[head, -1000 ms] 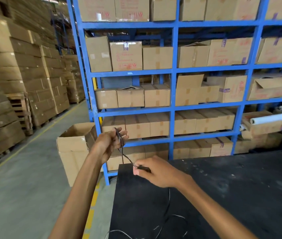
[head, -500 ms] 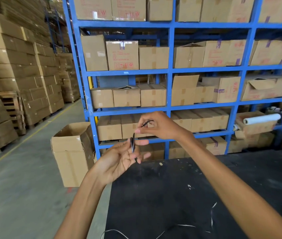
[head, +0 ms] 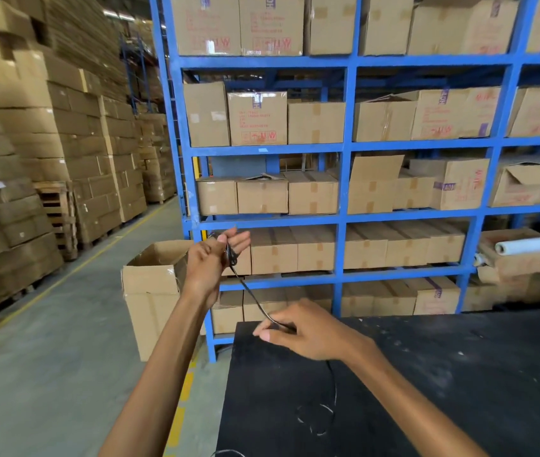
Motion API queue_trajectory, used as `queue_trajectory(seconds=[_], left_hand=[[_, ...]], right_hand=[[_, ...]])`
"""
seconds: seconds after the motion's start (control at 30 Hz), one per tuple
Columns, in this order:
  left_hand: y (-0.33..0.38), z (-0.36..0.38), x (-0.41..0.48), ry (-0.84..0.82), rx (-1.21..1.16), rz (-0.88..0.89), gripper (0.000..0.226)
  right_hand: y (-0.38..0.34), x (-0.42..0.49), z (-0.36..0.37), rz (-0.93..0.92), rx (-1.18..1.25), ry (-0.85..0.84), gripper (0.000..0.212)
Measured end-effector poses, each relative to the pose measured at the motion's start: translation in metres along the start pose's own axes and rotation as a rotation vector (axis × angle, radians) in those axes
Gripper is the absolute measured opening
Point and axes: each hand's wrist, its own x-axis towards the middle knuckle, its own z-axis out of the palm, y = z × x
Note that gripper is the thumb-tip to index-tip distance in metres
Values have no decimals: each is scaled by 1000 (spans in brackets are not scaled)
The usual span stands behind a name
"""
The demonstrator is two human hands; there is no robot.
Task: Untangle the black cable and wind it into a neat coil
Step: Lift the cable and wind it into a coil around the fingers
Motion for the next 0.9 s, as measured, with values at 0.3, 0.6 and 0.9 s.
queue_trajectory(seconds=[0.3,0.6,0.9], left_hand=[[-1,22,-53,-539,253,-182,41],[31,40,-58,-544,-522,-205,45],[20,19,-13,-247,267,58,55]], right_hand=[[-28,13,-117,-62,-262,333,9],[29,39,-84,60,-59,261,23],[-4,17,2,99,36,65,32]])
